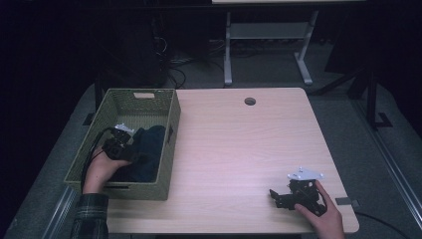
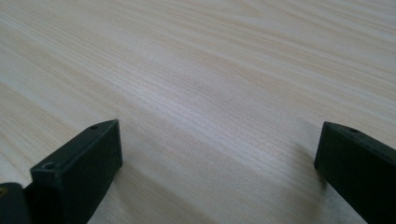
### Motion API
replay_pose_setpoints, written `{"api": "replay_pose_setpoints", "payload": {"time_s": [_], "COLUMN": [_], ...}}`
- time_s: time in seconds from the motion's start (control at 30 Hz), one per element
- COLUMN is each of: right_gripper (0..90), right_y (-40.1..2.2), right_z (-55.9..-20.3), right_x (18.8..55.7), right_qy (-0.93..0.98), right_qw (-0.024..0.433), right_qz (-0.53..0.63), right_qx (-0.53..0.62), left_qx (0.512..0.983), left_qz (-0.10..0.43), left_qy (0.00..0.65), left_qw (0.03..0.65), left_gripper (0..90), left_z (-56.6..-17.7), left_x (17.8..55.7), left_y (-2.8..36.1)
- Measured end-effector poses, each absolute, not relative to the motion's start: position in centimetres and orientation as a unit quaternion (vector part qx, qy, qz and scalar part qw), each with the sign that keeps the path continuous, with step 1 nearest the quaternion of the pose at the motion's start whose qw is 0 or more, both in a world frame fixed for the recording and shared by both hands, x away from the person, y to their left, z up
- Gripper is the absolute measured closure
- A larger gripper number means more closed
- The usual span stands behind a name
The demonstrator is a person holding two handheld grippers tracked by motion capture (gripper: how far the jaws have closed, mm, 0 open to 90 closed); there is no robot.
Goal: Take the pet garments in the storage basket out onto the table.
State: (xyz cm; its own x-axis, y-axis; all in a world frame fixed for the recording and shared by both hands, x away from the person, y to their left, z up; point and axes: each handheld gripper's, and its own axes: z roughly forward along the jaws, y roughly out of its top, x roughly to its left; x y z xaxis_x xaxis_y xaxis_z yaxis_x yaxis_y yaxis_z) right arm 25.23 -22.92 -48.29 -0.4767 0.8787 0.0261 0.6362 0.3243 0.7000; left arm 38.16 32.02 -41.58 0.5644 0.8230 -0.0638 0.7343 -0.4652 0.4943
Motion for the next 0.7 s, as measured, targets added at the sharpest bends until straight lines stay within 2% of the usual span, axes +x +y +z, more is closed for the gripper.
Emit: {"api": "replay_pose_setpoints", "payload": {"time_s": [0.1, 0.2, 0.37, 0.47, 0.7], "right_gripper": [0.5, 0.5, 0.5, 0.5, 0.5], "right_y": [-22.9, -22.9, -22.9, -22.9, -22.9], "right_z": [-48.3, -48.3, -48.3, -48.3, -48.3], "right_x": [25.2, 25.2, 25.2, 25.2, 25.2], "right_qy": [0.793, 0.793, 0.793, 0.793, 0.793], "right_qw": [0.183, 0.183, 0.183, 0.183, 0.183], "right_qz": [0.331, 0.331, 0.331, 0.331, 0.331], "right_qx": [0.477, 0.478, 0.478, 0.478, 0.478], "left_qx": [0.854, 0.854, 0.852, 0.849, 0.839], "left_qz": [0.087, 0.071, 0.064, 0.062, 0.075], "left_qy": [0.458, 0.463, 0.471, 0.476, 0.481], "left_qw": [0.23, 0.226, 0.219, 0.219, 0.243], "left_gripper": [38.8, 60.7, 77.4, 82.7, 84.4], "left_z": [-41.6, -41.6, -41.5, -41.2, -40.4], "left_x": [38.1, 38.1, 38.0, 38.0, 37.7], "left_y": [31.9, 32.0, 32.0, 32.1, 32.3]}}
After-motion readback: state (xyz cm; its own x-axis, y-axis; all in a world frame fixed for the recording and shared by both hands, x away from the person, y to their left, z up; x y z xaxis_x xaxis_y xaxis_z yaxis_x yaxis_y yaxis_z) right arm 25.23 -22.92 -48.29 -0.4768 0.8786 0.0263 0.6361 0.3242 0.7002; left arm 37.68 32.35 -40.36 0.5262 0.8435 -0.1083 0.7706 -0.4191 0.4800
